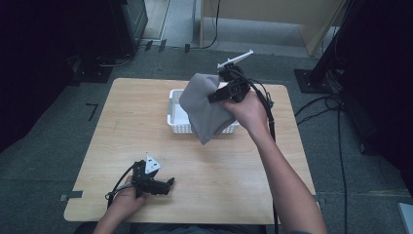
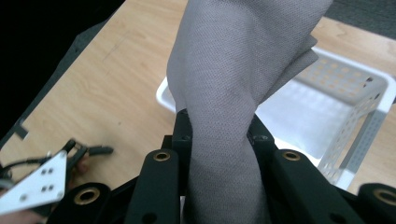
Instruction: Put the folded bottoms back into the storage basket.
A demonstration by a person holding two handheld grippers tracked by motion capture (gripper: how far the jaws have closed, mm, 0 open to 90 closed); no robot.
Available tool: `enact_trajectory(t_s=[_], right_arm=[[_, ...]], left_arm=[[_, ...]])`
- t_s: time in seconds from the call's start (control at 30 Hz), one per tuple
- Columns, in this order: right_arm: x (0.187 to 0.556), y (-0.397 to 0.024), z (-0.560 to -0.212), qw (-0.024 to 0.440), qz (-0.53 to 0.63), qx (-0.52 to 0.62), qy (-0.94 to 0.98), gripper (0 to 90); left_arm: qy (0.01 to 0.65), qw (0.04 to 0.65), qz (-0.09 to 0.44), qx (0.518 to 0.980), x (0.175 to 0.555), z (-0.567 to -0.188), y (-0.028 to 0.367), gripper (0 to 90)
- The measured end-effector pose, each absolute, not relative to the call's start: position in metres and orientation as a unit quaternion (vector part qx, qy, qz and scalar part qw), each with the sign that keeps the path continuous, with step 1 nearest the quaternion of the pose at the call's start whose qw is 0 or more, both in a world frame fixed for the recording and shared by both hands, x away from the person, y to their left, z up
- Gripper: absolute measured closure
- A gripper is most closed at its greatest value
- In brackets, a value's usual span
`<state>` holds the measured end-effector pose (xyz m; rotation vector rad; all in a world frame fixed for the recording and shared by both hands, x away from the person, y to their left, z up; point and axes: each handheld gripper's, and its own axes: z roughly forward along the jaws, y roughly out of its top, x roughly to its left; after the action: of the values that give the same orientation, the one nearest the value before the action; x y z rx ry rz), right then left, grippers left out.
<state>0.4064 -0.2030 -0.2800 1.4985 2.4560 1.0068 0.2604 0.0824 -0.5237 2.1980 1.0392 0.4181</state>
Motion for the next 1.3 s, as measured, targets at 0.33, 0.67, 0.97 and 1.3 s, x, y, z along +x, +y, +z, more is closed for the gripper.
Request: enact_trajectory(t_s=[0.33,0.67,0.97,1.3], right_arm=[[0.448,-0.193,-0.275,0.048,0.319,0.519,0.792,71.7],[0.479,-0.186,-0.275,0.053,0.326,0.549,0.768,71.6],[0.503,-0.174,-0.298,0.068,0.301,0.588,0.748,71.5],[0.509,-0.145,-0.334,0.049,0.322,0.605,0.726,71.4]], left_arm=[[0.397,0.331,0.160,0.841,0.260,-0.524,0.082,0.0],[0.397,0.332,0.160,0.841,0.261,-0.524,0.082,0.0],[0.398,0.332,0.160,0.840,0.261,-0.524,0.082,0.0],[0.398,0.332,0.160,0.841,0.261,-0.524,0.082,0.0]])
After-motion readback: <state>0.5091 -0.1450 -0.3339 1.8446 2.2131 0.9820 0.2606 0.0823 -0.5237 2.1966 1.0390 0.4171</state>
